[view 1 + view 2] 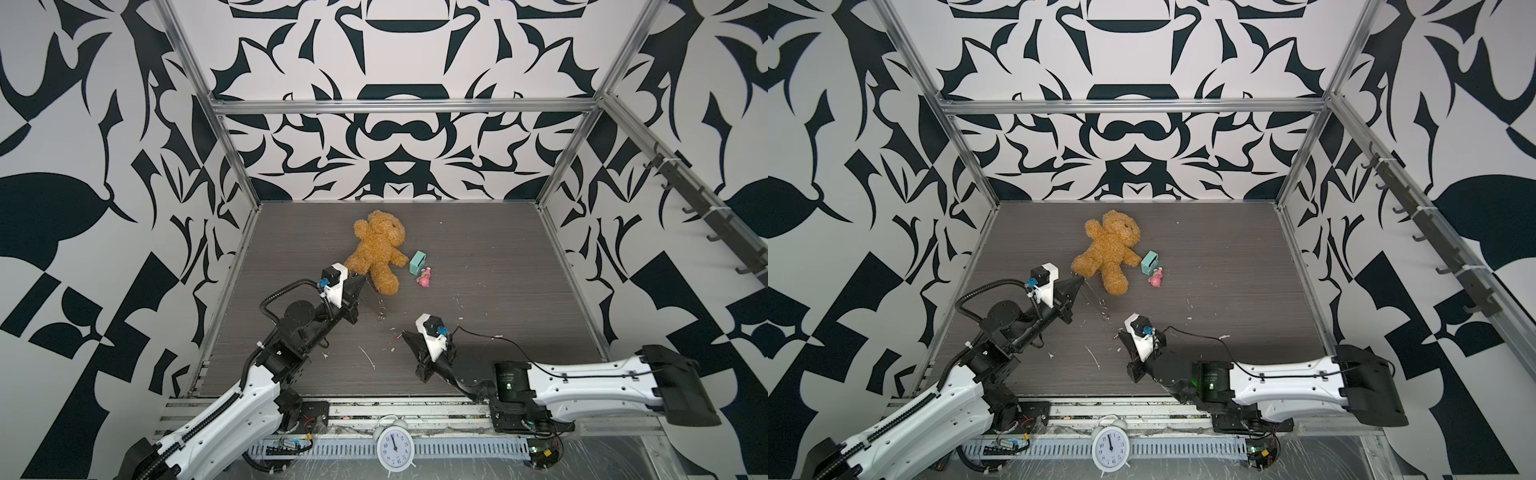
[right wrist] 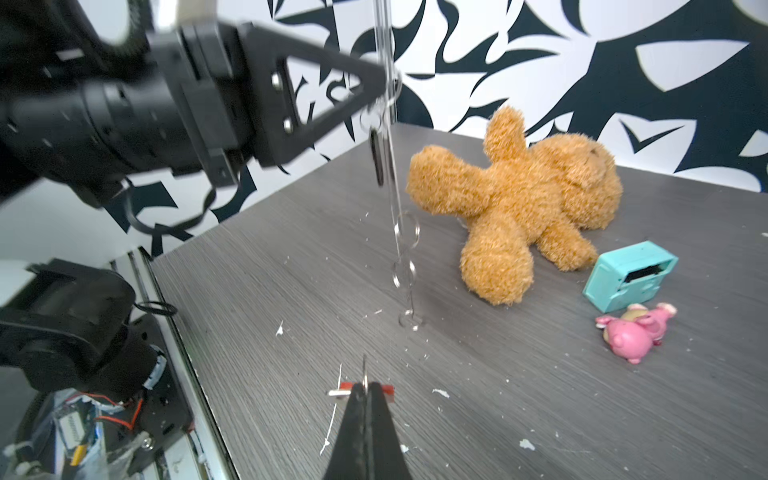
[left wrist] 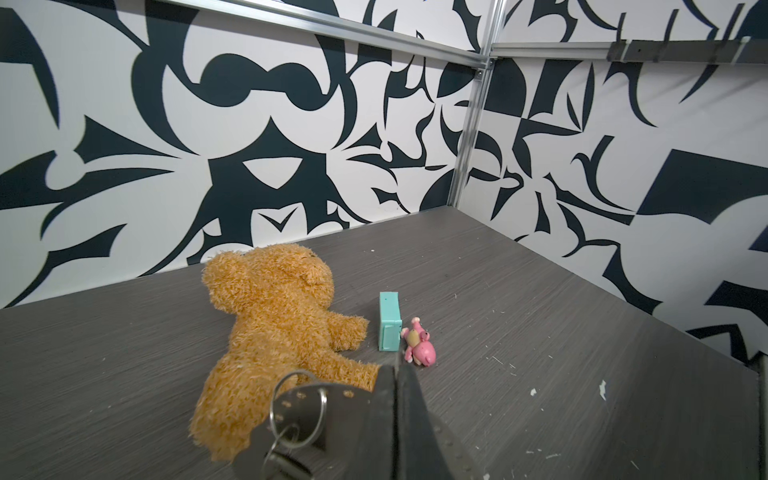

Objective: Put the keys on the keyring
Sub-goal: 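Lift the red key tag with the right gripper toward the left gripper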

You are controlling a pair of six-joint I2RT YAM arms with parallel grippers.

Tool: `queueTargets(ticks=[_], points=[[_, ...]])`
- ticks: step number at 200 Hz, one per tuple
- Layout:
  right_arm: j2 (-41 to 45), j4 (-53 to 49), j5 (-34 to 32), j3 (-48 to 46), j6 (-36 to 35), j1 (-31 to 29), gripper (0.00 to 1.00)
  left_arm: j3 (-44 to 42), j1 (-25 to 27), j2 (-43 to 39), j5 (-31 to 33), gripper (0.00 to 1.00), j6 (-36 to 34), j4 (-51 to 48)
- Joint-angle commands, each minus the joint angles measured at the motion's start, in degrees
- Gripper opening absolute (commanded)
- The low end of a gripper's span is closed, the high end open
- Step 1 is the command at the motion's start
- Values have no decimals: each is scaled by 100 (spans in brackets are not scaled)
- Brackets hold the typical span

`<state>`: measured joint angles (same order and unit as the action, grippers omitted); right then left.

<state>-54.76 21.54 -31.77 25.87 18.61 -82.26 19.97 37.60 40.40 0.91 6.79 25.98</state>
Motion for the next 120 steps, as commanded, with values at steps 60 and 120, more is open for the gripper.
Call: queueTargets(ticks=[60,120], points=[[2116,68,382,-367,-2000,985,0,-255,-16,103,-1417,0,-118,1410],[2225,-204,1161,-811,-804,3439,0,-277,-8,647,-2361,0,-78,2192]])
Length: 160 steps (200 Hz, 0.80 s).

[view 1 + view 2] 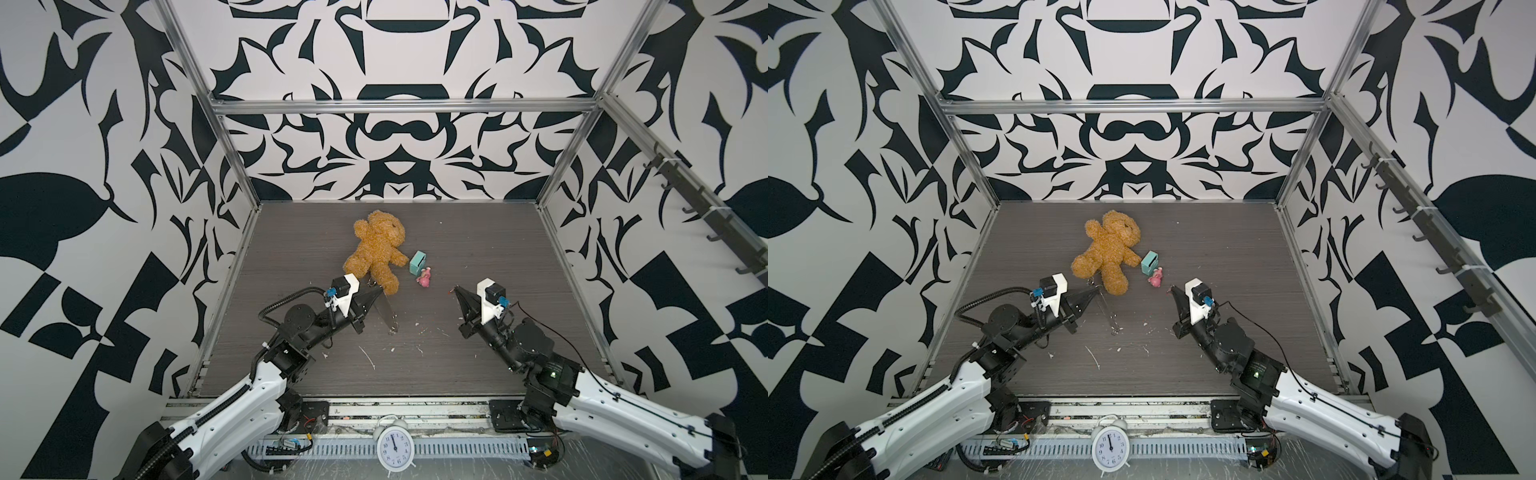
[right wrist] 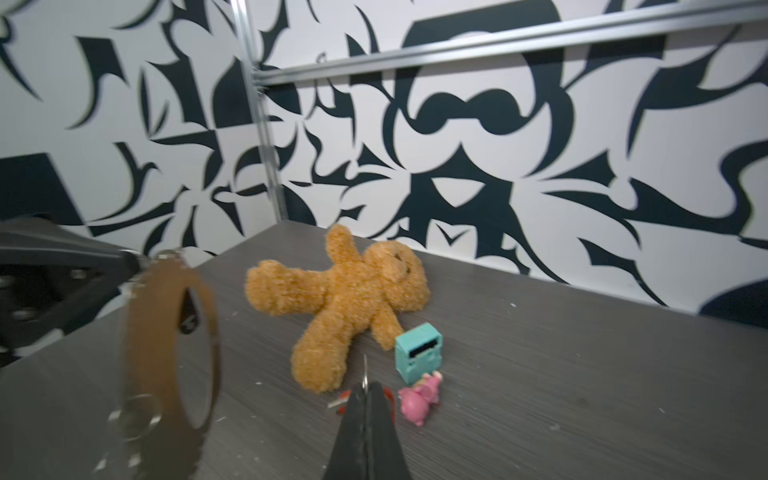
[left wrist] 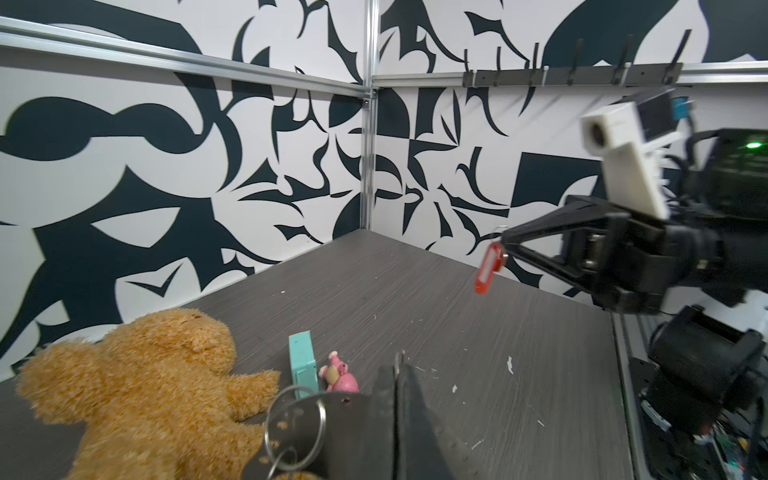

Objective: Put the keys on the keyring
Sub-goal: 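Lift the red key tag with the right gripper toward the left gripper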

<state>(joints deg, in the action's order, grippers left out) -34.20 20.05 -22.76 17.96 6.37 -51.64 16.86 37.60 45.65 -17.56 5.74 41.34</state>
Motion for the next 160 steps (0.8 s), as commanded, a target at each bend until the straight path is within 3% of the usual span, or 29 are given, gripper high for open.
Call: queueTargets(ticks=[1,54,160], points=[[177,-90,262,-7,410,380,0,35,-8,130,-521,0,25,656],[1016,-361,31,-433,650,391,0,54,35,137,-693,0,163,685],[98,-518,-124,-123,821,391,0,84,66,376,-954,0,127,867]])
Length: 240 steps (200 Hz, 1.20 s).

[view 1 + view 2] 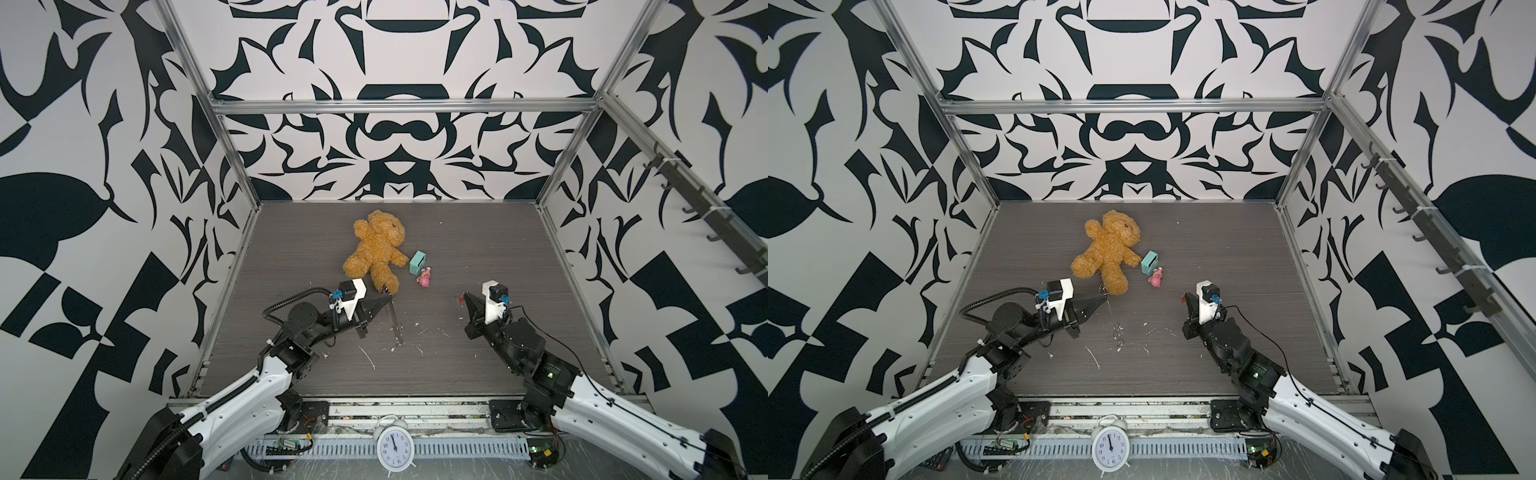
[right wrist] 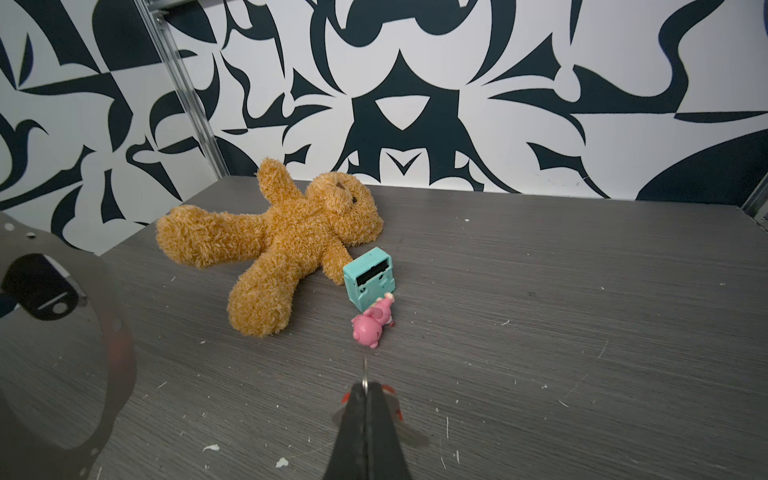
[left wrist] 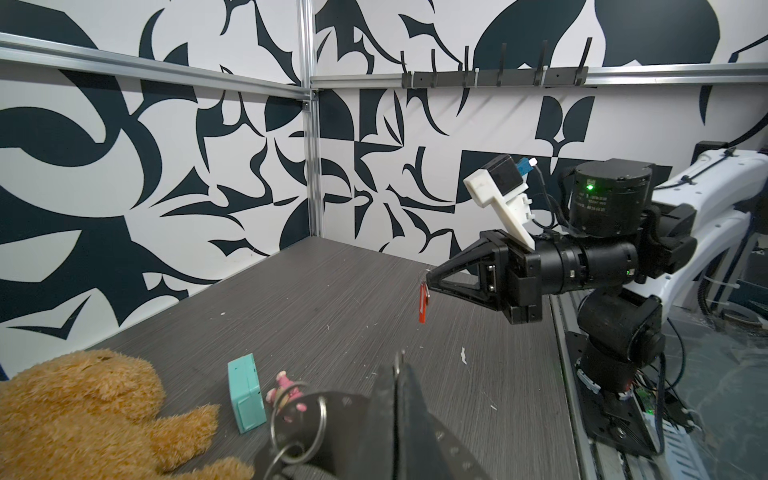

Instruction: Put the keys on the keyring

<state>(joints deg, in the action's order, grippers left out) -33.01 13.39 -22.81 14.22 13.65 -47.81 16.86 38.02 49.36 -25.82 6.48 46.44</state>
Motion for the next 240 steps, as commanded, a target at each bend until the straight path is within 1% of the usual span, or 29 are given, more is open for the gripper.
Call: queueTargets(ticks=[1,31,88,174,194,227,240], points=[[-21,156,-119,249,93,9,0,86,27,8,-131,0,49,357],[-53,306,-125,157,63,9,0,72,39,-40,-142,0,41,357],[-476,445,22,213,-36,10,0,-50,45,-269,-29,0,-57,359],[-349,507,56,169,27,9,0,-26,48,-133,-37,0,-145,350],[-308,522,255,178,22,9,0,-23,49,-134,7,0,-280,237],[-95,621,948,192,-88,13,0,69,48,26,-101,0,-277,226],[15,666,1111,157,-140,13,0,99,48,80,-125,0,-257,226]])
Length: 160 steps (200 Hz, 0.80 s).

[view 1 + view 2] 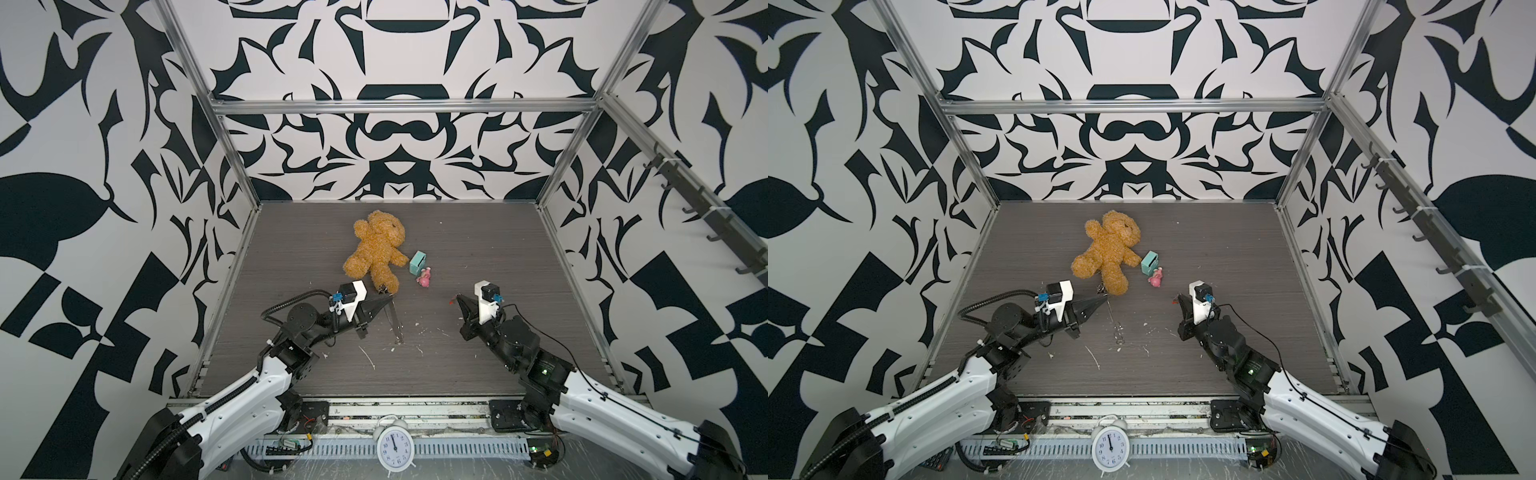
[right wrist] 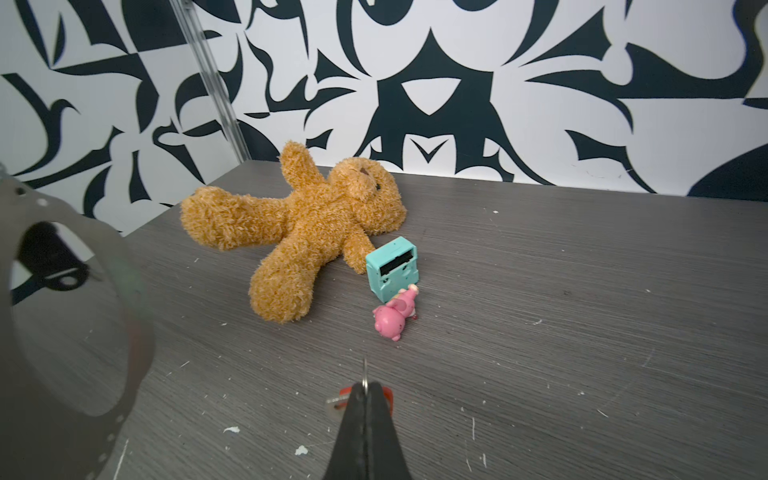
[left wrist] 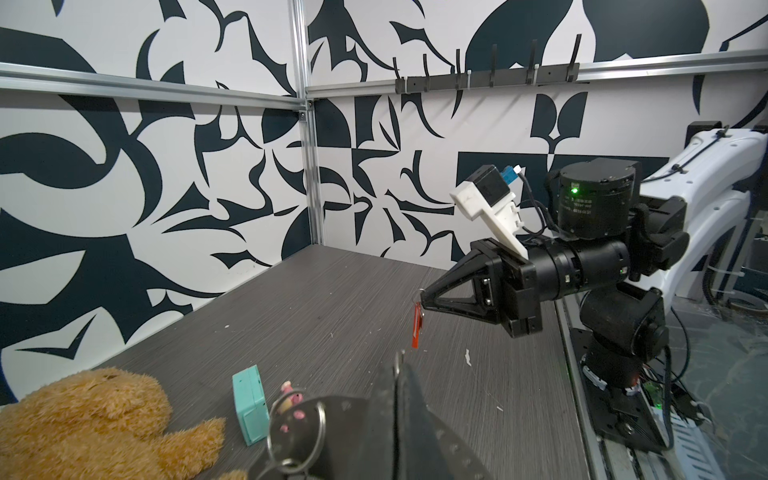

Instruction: Put the keys on the keyring

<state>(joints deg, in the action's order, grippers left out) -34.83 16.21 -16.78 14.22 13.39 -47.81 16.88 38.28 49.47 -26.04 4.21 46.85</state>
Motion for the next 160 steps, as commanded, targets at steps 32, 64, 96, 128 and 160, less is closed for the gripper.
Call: queueTargets(ticks=[32,64,96,128,160], points=[[379,695,1061,20,-175,13,0,188,57,270,-159,0,20,176],[200,1421,1144,55,-57,13,0,213,135,344,-184,0,6,184],[-870,1879,919,898,258,9,0,190,153,310,-111,0,-83,196],[-1493,2956,1629,782,-31,7,0,199,158,306,-46,0,-280,83],[-1223,2379,2004,767,-104,7,0,254,153,421,67,0,-294,35]])
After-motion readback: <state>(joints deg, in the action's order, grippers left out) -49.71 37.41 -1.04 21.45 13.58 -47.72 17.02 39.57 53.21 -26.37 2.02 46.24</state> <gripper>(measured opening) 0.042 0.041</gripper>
